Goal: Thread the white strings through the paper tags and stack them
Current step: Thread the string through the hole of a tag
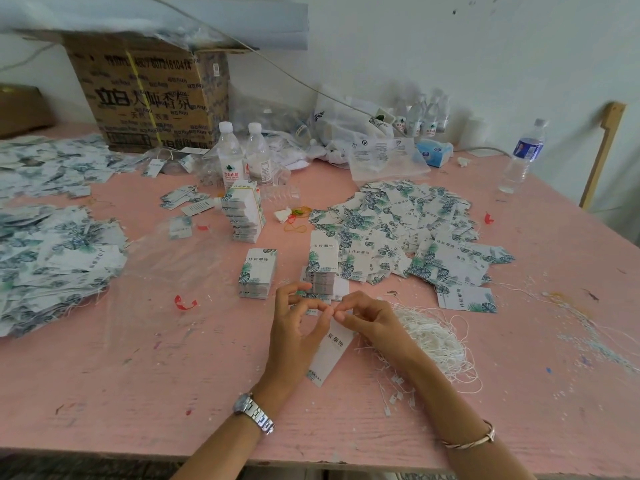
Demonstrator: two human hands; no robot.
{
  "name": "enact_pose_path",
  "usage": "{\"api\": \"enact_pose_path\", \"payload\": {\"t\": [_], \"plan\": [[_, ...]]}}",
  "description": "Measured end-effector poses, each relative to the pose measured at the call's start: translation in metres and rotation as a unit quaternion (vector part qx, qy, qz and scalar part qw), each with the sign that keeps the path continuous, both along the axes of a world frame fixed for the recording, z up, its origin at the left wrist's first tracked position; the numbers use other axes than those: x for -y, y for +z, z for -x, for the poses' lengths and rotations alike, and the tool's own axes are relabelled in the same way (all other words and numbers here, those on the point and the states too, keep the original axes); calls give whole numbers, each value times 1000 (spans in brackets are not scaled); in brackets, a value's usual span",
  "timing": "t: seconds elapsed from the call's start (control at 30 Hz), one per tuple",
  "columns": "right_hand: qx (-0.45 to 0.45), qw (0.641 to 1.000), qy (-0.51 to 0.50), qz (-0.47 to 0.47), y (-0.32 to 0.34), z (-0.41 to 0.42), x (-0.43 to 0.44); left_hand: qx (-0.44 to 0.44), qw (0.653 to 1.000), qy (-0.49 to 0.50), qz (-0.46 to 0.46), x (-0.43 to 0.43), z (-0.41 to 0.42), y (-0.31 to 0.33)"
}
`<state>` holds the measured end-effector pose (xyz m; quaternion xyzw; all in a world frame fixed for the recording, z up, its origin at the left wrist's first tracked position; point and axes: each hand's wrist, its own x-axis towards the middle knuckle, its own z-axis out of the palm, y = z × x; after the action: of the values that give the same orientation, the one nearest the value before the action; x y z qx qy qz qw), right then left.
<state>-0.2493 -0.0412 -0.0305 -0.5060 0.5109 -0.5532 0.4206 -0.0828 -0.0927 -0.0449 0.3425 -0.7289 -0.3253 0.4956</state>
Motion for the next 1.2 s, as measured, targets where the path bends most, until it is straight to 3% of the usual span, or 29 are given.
{"api": "enact_pose_path", "payload": {"t": [0.53, 0.7, 0.83, 0.97, 1.03, 1.2], "plan": [[65, 997, 42, -28, 6, -5, 0, 14, 1000, -2, -7, -1, 1, 1], [60, 997, 22, -42, 7, -3, 0, 34, 999, 0, 26, -4, 1, 3], [55, 997, 8, -62, 5, -4, 1, 84, 983, 99, 126, 7, -4, 8], [52, 996, -1, -76, 5, -3, 0, 143, 938, 241, 205, 46, -20, 25], [48, 996, -5, -79, 5, -3, 0, 187, 925, 284, 172, 67, -30, 34], [42, 995, -5, -86, 4, -3, 0, 325, 902, 279, -46, 113, -50, 40]]}}
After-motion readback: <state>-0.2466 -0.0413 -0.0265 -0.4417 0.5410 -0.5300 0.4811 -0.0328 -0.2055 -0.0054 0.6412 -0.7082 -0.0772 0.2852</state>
